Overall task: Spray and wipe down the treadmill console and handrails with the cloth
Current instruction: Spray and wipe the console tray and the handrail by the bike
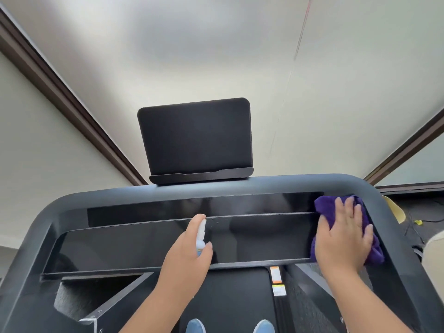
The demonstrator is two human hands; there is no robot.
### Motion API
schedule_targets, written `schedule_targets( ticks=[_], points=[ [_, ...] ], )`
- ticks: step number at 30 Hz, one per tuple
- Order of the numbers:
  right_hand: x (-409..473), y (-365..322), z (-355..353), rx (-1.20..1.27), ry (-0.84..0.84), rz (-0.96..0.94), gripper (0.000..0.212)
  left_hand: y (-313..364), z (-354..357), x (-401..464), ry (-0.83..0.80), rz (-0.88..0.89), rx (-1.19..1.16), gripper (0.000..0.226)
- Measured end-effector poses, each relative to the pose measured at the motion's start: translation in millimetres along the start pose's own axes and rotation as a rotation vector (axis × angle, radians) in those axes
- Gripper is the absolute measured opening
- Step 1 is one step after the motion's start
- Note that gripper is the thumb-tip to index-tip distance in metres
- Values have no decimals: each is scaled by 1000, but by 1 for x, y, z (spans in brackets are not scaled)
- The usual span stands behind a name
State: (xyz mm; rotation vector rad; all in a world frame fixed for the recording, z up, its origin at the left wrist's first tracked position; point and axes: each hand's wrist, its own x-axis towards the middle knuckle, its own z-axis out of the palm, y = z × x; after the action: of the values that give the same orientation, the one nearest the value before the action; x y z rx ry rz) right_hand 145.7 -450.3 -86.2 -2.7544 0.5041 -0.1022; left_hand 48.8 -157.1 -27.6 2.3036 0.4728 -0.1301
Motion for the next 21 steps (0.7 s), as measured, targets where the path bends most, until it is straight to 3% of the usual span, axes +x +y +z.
schedule_targets(
  ticks=[2,4,7,10,12,14,17,21],
  points=[
    [18,-31,-3,108,13,124,58,-4,-2,-1,8,-15,-2,57],
    [27,-73,2,189,6,134,59,-5,-4,-3,26,-27,-12,57],
    [3,-133,21,125,-36,-144,64,-6,-9,-3,79,-28,-24,58],
    [-62,-152,47,60,-105,-497,69,-3,-11,-5,147,-35,-2,58],
    [-110,-137,55,8,-139,-686,70,-2,-10,-6,165,-39,12,60],
    [-136,-111,52,-6,-173,-758,68,-4,-8,-3,159,-47,32,60],
    [-136,-65,40,28,-209,-733,68,-5,0,-3,126,-63,49,59],
    [-92,-2,22,9,-70,-533,69,4,11,-11,60,-72,12,60]
  ],
)
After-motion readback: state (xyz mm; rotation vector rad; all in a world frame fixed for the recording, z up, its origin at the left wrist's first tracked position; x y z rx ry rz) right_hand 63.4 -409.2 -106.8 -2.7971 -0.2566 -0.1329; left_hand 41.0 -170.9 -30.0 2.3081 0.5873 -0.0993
